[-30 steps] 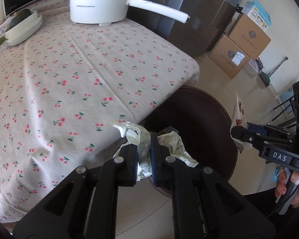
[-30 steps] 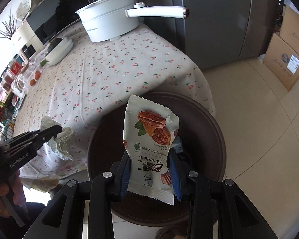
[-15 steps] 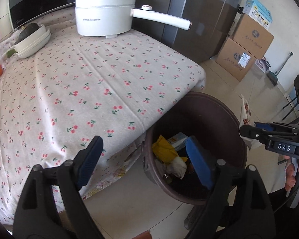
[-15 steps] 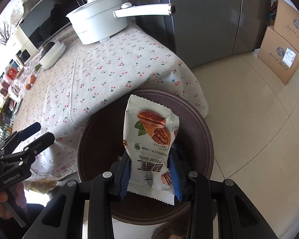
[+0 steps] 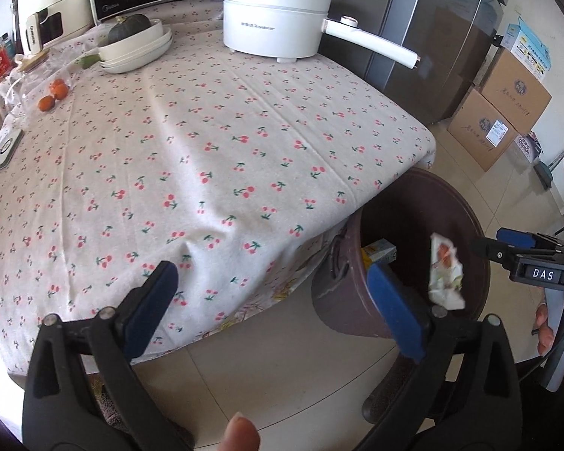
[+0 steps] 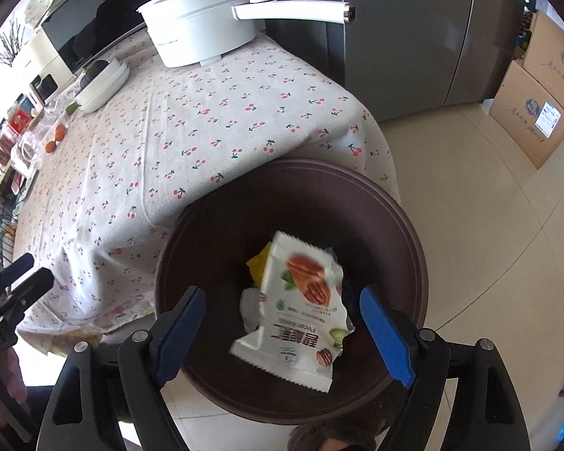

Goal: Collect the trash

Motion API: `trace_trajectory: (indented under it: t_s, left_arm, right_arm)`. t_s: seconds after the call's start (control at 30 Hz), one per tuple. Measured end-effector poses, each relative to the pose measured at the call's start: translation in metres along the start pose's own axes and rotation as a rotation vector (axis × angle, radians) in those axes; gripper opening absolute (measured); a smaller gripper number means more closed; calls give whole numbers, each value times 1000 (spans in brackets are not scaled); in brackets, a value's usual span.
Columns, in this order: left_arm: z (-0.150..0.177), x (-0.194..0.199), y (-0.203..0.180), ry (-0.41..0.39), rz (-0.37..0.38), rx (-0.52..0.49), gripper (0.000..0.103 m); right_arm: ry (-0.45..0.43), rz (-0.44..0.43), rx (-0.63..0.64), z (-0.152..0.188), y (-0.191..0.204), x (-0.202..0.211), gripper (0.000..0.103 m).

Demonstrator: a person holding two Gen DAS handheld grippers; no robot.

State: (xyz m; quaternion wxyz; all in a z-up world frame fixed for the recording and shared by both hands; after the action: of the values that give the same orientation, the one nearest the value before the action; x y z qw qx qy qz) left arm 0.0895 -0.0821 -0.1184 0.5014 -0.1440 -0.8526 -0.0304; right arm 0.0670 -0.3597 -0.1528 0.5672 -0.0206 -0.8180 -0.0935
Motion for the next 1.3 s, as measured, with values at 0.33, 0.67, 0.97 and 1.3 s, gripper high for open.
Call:
trace_trajectory:
  t_s: [0.33,0.67,0.97,1.3]
  left_arm:
    - [23,38,41,-41,-50,100,102]
    - [46,69,61,-175,-177,172,102]
    - [51,72,42,-202,-208,120,102]
    - [54,72,27,-212,-229,80,102]
  right_arm:
    - [-91,19,58,23,31,30,88]
    - [-285,59,150,47,71,73,88]
    - [-324,71,222,58,96,73,89]
    - [-337,75,203,59,92,72,90]
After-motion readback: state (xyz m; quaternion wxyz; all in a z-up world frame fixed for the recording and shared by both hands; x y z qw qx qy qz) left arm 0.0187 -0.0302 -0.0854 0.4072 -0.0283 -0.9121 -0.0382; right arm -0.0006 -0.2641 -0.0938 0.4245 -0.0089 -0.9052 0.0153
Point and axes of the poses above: each gripper's, at about its wrist camera, not at the fingertips, and x roughly against the way its jaws point, y to its left, z to its underside, the point moved 5 cm from there along -x, roughly the way its jaws point, and after that the axes turned 3 degrees about y, right-handed, at the moved point
